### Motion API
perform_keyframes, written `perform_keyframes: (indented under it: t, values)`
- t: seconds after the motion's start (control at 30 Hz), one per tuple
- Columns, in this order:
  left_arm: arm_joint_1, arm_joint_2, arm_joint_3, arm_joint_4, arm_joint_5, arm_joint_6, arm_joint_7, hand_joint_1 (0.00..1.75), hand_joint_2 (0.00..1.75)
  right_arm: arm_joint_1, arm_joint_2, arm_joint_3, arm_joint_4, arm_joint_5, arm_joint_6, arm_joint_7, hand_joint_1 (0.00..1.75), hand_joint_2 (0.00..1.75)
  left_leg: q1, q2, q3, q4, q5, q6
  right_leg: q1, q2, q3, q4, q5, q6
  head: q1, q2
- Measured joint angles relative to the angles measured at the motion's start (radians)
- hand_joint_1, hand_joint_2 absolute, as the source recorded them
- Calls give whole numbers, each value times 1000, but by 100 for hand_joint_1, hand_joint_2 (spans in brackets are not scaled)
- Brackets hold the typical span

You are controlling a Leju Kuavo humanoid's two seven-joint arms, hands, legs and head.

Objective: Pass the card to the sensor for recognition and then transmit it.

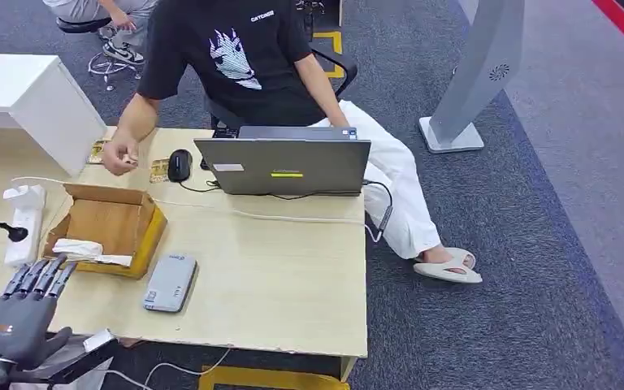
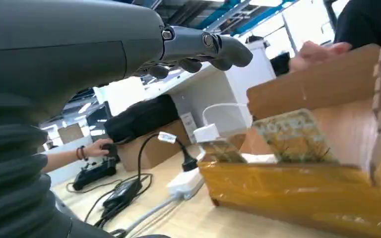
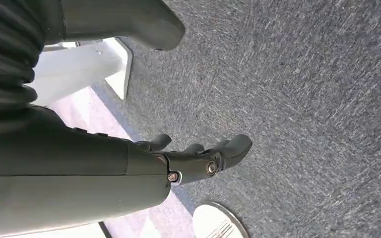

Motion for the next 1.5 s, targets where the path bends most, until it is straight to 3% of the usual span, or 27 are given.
perform_keyframes:
  t: [0.13, 0.4, 0.53, 0.6, 0.67, 0.77, 0.9, 0.97, 1.07, 1.33, 1.5]
  values:
    - [-23, -4, -34, 4, 1, 9, 73, 0, 175, 1, 0, -5, -12, 0, 13, -1, 0, 175, 0, 0, 0, 0, 0, 0, 0, 0, 0, 0, 0, 0, 0, 0]
    - [-26, 5, -89, 7, 17, 18, 112, 0, 175, 2, 1, -14, -29, 0, 22, -7, 0, 175, 0, 1, 0, 0, 0, 0, 0, 1, 0, 0, 0, 0, 0, 0]
    - [-1, 8, -59, 6, 53, 24, 62, 0, 175, 2, 2, -16, -31, 0, 35, 6, 0, 175, 0, 0, -1, 0, 0, 0, 0, 1, 0, 0, -1, -1, 0, 0]
    - [1, 3, -2, 6, 29, 24, 21, 0, 175, 2, 2, -17, -31, 0, 29, 6, 0, 175, 1, 0, -1, 0, 0, 0, 0, 1, 0, 0, -1, -1, 0, 0]
    - [2, 0, 55, 6, 8, 23, 22, 0, 175, 2, 2, -17, -30, 0, 21, 5, 0, 175, 1, 1, -1, 0, 0, 0, 1, 1, 0, 0, -1, -1, -1, 0]
    - [7, 15, 98, 16, 0, 19, 139, 0, 175, 2, 2, -17, -25, 0, 9, 3, 0, 175, 1, 0, -1, 0, 0, 0, 1, -1, -1, 0, -1, -1, 0, 0]
    - [8, 53, 94, 50, -6, -5, 347, 0, 175, -1, 1, -17, -16, 0, -12, -20, 0, 175, 2, 0, -1, 0, 0, -1, 2, -1, 0, 0, -1, -1, 0, 0]
    - [7, 76, 83, 68, -6, -14, 413, 0, 175, -2, 0, -17, -12, 0, -19, -27, 0, 175, 2, -1, -1, 0, 0, -1, 2, -1, 0, 0, -1, -1, 0, 0]
    - [7, 95, 68, 83, -7, -23, 445, 0, 175, -3, -1, -17, -9, 0, -20, -27, 0, 175, 2, -1, -1, 0, 1, -1, 2, -1, 0, 0, -1, -1, 0, 0]
    - [7, 121, 52, 105, -7, -25, 455, 0, 175, -5, -1, -17, -2, 0, -21, -27, 0, 175, 1, 0, -1, 0, 0, -1, 2, -1, 0, 0, -1, -1, 0, 0]
    - [7, 146, 25, 111, -7, -45, 523, 0, 175, -13, -5, -16, 3, 0, -17, -7, 0, 175, 2, 0, 0, 0, 0, -1, 2, -1, 0, 0, -1, -1, -1, 0]
